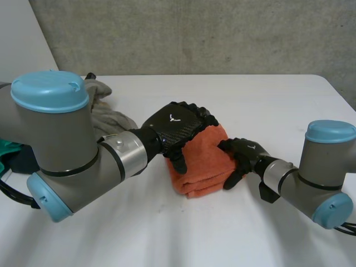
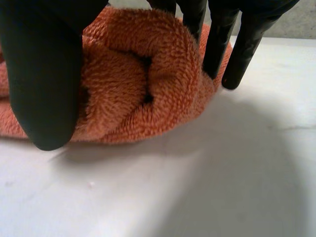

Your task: Fold the laundry.

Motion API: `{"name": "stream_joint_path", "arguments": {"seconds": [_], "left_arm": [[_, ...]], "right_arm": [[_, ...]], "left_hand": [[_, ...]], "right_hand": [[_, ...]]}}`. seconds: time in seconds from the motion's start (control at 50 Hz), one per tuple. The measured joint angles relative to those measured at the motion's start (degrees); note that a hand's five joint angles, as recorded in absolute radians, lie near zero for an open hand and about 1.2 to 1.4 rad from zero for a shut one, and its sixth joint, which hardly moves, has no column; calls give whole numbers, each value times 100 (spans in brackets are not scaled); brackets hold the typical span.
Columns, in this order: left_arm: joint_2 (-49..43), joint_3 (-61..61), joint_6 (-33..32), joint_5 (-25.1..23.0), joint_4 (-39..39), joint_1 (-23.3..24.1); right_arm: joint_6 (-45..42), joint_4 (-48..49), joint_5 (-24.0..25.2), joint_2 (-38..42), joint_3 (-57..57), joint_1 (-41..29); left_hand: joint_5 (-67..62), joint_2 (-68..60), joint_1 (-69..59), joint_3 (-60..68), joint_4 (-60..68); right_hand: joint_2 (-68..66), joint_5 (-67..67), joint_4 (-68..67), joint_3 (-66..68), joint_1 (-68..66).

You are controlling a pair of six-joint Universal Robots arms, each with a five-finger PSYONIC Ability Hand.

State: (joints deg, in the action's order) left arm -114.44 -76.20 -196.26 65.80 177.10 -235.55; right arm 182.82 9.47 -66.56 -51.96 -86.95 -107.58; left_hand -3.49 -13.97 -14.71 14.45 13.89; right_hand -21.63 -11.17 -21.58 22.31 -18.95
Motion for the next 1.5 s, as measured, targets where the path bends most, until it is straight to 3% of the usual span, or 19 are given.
{"name": "stream_joint_path", "arguments": {"seconds": [0.16, 0.22, 0.42, 0.48, 0.6, 0.74, 0.8, 0.92, 1.12, 1.14, 1.18, 1.2, 1.26, 1.5], "left_arm": [[2, -5, 0, -3, 1, -6], [2, -7, 0, -5, 1, -8], [1, -2, 0, 1, 14, -20], [1, 0, 0, 3, 16, -25], [1, 0, 0, 4, 18, -39], [1, 0, 0, 4, 18, -57], [1, 0, 0, 4, 18, -90], [-4, -12, 0, 8, 18, -153], [-16, -98, 0, 4, 24, -243], [-17, -101, 0, 5, 25, -249], [-17, -100, 2, 5, 25, -254], [-17, -96, 3, 7, 26, -257], [-17, -94, 5, 8, 27, -257], [-53, -205, 9, 7, 26, -238]], "right_arm": [[237, 16, -55, 250, 456, -126], [312, 23, -99, 311, 606, -138], [650, 106, -753, 668, 1553, -70], [670, 67, -1224, 997, 2276, 156], [623, -219, -1633, 1553, 3372, 668], [191, -670, -2040, 2421, 4920, 1183], [-458, -931, -2323, 3127, 6170, 1536], [-1061, -1009, -2392, 3729, 7344, 2002], [-1510, -877, -2099, 3788, 7550, 2650], [-1569, -871, -2049, 3780, 7536, 2701], [-1625, -868, -1996, 3773, 7519, 2739], [-1673, -869, -1951, 3769, 7500, 2762], [-1760, -866, -1895, 3763, 7467, 2777], [-2569, -836, -1958, 3799, 7270, 2785]], "left_hand": [[0, 0, 0, 0, 0], [-4, 0, 0, 0, 0], [-1, 0, 0, 0, 0], [-1, 0, 0, 0, 0], [0, 0, 0, 0, 0], [-1, 0, 0, 0, 0], [-1, 0, 0, 0, 0], [0, 0, 0, 0, 0], [0, 0, 0, 0, 0], [0, 0, 0, 0, 0], [0, 0, 0, 0, 0], [-1, 0, 0, 0, 0], [0, 0, 0, 0, 0], [0, 0, 0, 0, 0]], "right_hand": [[-3648, -3562, -3801, 3322, -2522], [-4244, -4030, -4546, 3975, -2987], [-4288, -4030, -4635, 4414, -3030], [-4450, -4030, -4635, 4418, -3030], [-4450, -4130, -4636, 4418, -3030], [-4450, -4164, -4637, 4433, -3030], [-4450, -4165, -4637, 4434, -3030], [-4450, -4165, -4638, 4434, -3030], [-4450, -4165, -4660, 4464, -3030], [-3741, -3692, -3994, 3734, -2743], [-3741, -3692, -3994, 3734, -2743], [-588, -695, -885, 643, -257], [598, 468, 471, -569, 574], [911, 732, 839, -1038, 754]]}}
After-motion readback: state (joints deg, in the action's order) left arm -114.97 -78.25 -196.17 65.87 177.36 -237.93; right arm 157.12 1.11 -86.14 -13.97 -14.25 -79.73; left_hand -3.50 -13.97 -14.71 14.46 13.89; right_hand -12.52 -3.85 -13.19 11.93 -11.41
